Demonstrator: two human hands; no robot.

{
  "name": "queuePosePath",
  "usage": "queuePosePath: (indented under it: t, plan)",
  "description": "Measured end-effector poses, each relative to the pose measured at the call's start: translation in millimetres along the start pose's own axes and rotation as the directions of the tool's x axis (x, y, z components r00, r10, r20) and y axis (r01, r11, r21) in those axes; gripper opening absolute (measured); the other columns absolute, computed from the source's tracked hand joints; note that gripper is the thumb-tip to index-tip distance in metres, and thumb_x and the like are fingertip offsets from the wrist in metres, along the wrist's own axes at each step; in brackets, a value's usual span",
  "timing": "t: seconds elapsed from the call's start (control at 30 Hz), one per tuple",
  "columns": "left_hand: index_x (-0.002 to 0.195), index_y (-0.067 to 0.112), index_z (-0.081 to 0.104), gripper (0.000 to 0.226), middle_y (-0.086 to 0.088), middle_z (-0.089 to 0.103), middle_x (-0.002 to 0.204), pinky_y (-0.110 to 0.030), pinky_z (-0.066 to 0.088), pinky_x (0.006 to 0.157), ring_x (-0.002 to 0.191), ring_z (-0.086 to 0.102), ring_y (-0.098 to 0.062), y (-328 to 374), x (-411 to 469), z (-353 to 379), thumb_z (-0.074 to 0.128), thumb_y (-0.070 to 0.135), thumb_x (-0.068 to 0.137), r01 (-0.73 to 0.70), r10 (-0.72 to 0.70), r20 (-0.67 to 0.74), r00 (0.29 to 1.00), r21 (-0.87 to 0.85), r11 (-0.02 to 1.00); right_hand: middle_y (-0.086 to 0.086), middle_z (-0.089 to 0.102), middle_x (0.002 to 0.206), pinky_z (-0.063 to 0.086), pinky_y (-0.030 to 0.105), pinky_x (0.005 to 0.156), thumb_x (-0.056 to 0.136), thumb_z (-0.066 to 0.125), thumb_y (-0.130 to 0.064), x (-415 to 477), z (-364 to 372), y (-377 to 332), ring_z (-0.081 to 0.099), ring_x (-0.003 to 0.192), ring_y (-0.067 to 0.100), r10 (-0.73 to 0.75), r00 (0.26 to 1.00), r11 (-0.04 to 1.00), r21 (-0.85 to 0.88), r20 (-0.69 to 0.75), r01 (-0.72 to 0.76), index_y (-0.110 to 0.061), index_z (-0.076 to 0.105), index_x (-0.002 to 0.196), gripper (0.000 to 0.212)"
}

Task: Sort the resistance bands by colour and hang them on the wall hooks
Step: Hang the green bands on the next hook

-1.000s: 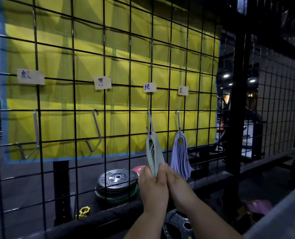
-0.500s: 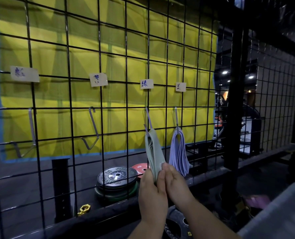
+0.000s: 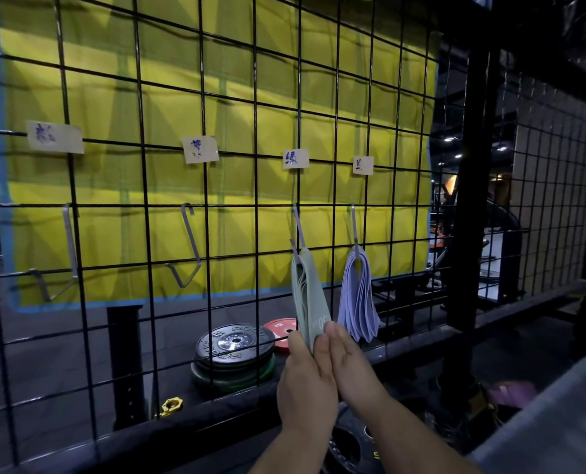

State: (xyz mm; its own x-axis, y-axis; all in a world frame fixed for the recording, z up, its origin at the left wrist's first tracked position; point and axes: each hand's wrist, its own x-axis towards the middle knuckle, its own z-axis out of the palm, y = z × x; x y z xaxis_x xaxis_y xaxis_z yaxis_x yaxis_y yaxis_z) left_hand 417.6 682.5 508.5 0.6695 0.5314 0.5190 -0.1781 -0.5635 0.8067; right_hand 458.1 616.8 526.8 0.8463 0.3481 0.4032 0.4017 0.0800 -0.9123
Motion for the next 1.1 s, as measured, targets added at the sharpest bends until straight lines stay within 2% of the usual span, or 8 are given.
queuePosePath:
  t: [0.13, 0.33, 0.57, 0.73, 0.83, 0.9, 1.0, 1.1]
  plan:
    - [0.096, 0.021, 0.039, 0.031, 0.000, 0.061, 0.085, -0.038, 0.049, 0.071, 0.084, 0.060, -0.025, 2.5, -0.5, -1.5, 0.030, 0.051, 0.095, -0.011, 0.011, -0.007, 1.000, -0.005, 1.000, 0.003, 0.058, 0.083, 0.044, 0.006, 0.069, 0.103, 0.031, -0.013, 0.7, 2.8, 3.9, 0.059, 0.071, -0.005, 0.002, 1.000, 1.000, 0.004, -0.002, -0.002, -0.007, 0.053, 0.087, 0.027]
    - [0.093, 0.022, 0.043, 0.030, -0.002, 0.065, 0.082, -0.042, 0.051, 0.072, 0.079, 0.062, -0.024, -2.0, 2.0, -0.1, 0.034, 0.051, 0.094, -0.009, 0.007, -0.018, 1.000, -0.085, 0.996, 0.015, 0.054, 0.086, 0.048, 0.015, 0.071, 0.104, 0.033, -0.018, 2.1, 5.9, 7.7, 0.055, 0.078, 0.013, 0.000, 1.000, 0.998, 0.056, 0.011, -0.001, 0.009, 0.050, 0.093, 0.033]
    - [0.094, 0.023, 0.044, 0.030, 0.000, 0.065, 0.081, -0.041, 0.052, 0.069, 0.077, 0.063, -0.019, -2.5, 0.2, -2.3, 0.032, 0.050, 0.095, -0.013, 0.014, 0.002, 1.000, -0.131, 0.991, 0.000, 0.062, 0.089, 0.044, 0.004, 0.068, 0.105, 0.028, -0.019, 1.9, 4.3, 9.0, 0.060, 0.072, -0.012, -0.038, 0.999, 0.999, -0.013, 0.030, 0.038, 0.001, 0.056, 0.104, 0.035]
    - [0.095, 0.021, 0.045, 0.026, 0.001, 0.063, 0.082, -0.037, 0.051, 0.069, 0.077, 0.062, -0.018, 1.8, -0.3, -2.5, 0.034, 0.045, 0.097, -0.001, 0.000, -0.010, 1.000, -0.120, 0.993, 0.003, 0.062, 0.090, 0.045, 0.005, 0.068, 0.104, 0.029, -0.024, -1.0, 3.6, 8.3, 0.061, 0.078, -0.002, -0.027, 0.999, 0.999, -0.017, 0.022, 0.028, 0.004, 0.056, 0.105, 0.039]
    - [0.095, 0.020, 0.046, 0.022, 0.004, 0.063, 0.081, -0.036, 0.051, 0.069, 0.076, 0.061, -0.013, 3.9, -1.8, -4.0, 0.037, 0.040, 0.098, 0.005, -0.006, -0.005, 1.000, -0.150, 0.989, 0.003, 0.065, 0.093, 0.045, 0.005, 0.067, 0.105, 0.029, -0.027, -1.7, 4.2, 6.1, 0.062, 0.076, -0.006, -0.011, 1.000, 1.000, -0.005, 0.016, 0.011, 0.003, 0.057, 0.108, 0.041]
    - [0.092, 0.019, 0.046, 0.022, 0.002, 0.063, 0.079, -0.036, 0.050, 0.069, 0.075, 0.061, -0.015, 3.1, -1.9, -4.8, 0.038, 0.038, 0.098, 0.015, -0.018, -0.012, 1.000, -0.179, 0.984, 0.007, 0.068, 0.098, 0.047, 0.008, 0.070, 0.104, 0.029, -0.032, -2.4, 3.6, 6.5, 0.065, 0.083, -0.004, 0.015, 1.000, 1.000, -0.013, 0.016, -0.015, -0.003, 0.059, 0.110, 0.042]
    - [0.087, 0.018, 0.043, 0.024, -0.002, 0.062, 0.076, -0.037, 0.048, 0.066, 0.071, 0.060, -0.017, 0.0, -7.2, -3.1, 0.038, 0.038, 0.099, 0.044, -0.044, 0.002, 0.999, -0.217, 0.975, 0.011, 0.069, 0.104, 0.051, 0.024, 0.087, 0.104, 0.030, -0.036, -6.5, -0.1, 13.0, 0.066, 0.101, 0.014, 0.073, 0.997, 0.997, 0.001, 0.037, -0.073, -0.008, 0.060, 0.109, 0.041]
    - [0.085, 0.021, 0.040, 0.022, 0.000, 0.062, 0.079, -0.034, 0.046, 0.066, 0.074, 0.060, -0.016, 0.8, -17.0, -0.5, 0.036, 0.037, 0.099, 0.057, -0.052, 0.026, 0.998, -0.231, 0.971, 0.005, 0.071, 0.103, 0.049, 0.031, 0.094, 0.104, 0.030, -0.037, -14.6, -5.0, 15.3, 0.066, 0.102, 0.014, 0.105, 0.994, 0.994, 0.002, 0.028, -0.105, -0.014, 0.062, 0.107, 0.039]
